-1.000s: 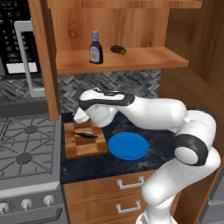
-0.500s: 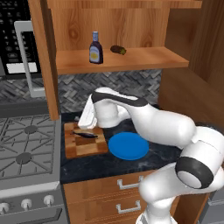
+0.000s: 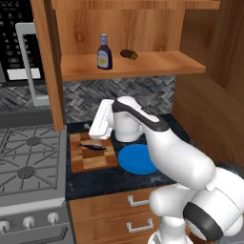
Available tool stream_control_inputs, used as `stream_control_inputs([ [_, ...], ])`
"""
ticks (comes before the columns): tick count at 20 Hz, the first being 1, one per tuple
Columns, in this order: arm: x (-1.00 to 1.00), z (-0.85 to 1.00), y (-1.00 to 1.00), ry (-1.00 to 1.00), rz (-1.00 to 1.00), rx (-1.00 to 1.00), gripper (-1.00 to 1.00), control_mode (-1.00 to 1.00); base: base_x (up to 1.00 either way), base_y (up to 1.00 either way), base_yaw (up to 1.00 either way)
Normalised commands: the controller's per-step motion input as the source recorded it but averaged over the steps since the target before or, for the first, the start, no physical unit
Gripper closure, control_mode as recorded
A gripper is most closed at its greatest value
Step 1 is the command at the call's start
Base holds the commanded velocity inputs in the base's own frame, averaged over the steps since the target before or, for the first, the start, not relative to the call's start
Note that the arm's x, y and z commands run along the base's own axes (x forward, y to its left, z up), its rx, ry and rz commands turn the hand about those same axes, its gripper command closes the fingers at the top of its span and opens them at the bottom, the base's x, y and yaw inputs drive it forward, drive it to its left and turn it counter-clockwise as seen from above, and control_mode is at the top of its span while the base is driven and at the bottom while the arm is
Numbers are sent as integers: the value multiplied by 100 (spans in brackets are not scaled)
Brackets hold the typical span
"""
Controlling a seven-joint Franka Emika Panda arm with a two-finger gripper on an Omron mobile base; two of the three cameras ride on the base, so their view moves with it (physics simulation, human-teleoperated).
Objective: Pick the fish from the plate and place it on the cutting board. Then pick the condiment bottle from the cabinet and place it next to the cutting board.
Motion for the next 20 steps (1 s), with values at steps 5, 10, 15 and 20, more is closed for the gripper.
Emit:
stream_control_inputs([
  [5, -25, 29, -11, -2, 6, 1, -100, -100, 0, 0, 0],
  [10, -20, 21, -4, -1, 2, 0, -100, -100, 0, 0, 0],
  [15, -16, 14, -4, 0, 1, 0, -100, -100, 0, 0, 0],
  [20, -11, 17, -10, 0, 0, 3, -100, -100, 0, 0, 0],
])
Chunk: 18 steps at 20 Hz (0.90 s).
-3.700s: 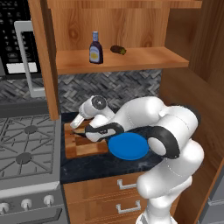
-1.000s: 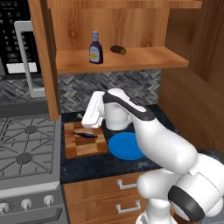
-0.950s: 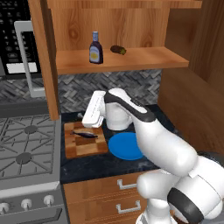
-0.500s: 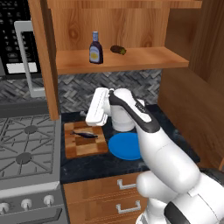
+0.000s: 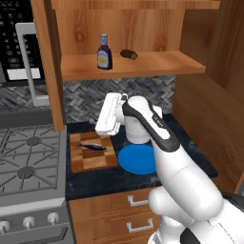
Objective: Pick the fish from the plate and place it on the cutting board. Then pick the condiment bottle from the cabinet and place it next to the cutting board.
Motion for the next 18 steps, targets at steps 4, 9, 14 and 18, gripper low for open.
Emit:
stream_control_inputs([
  [4, -7, 23, -15, 0, 0, 7, -100, -100, 0, 0, 0],
  [9, -10, 29, -14, 0, 0, 7, -100, -100, 0, 0, 0],
  [14, -6, 38, -6, 0, 0, 3, -100, -100, 0, 0, 0],
  [18, -1, 43, 0, 0, 0, 0, -100, -100, 0, 0, 0],
])
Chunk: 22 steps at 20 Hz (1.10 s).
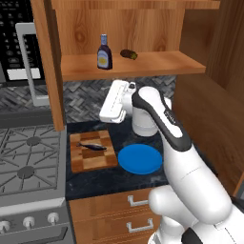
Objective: Pick the fish from the plate and place it on the cutting board. Then pick the condiment bottle from the cabinet and place it next to the cutting board.
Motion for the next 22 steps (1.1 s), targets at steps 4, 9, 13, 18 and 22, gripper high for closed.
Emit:
stream_control_inputs([
  [4, 0, 42, 0, 2, 0, 0, -100, -100, 0, 0, 0],
  [9, 0, 40, -1, 2, 0, 0, -100, -100, 0, 0, 0],
  [13, -3, 37, -8, 1, 0, 0, -100, -100, 0, 0, 0],
  [18, -6, 34, -16, 0, 0, 0, -100, -100, 0, 0, 0],
  [22, -5, 24, -20, 0, 0, 0, -100, -100, 0, 0, 0],
])
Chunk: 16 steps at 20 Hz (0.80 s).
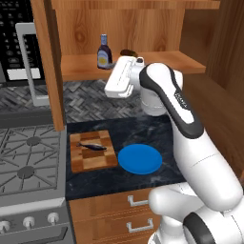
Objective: Pick the fish from the plate and place it on the cutting board. Then pick the condiment bottle from the cabinet and place it next to the cutting board.
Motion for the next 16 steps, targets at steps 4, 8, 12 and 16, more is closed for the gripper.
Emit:
stream_control_inputs([
  [4, 0, 17, -26, 1, 0, 1, -100, -100, 0, 0, 0],
  [8, 2, 5, -29, 2, 0, 0, -100, -100, 0, 0, 0],
  [12, 17, 0, -27, 1, 0, 0, -100, -100, 0, 0, 0],
  [16, 28, 0, -22, 0, 0, 0, -100, -100, 0, 0, 0],
])
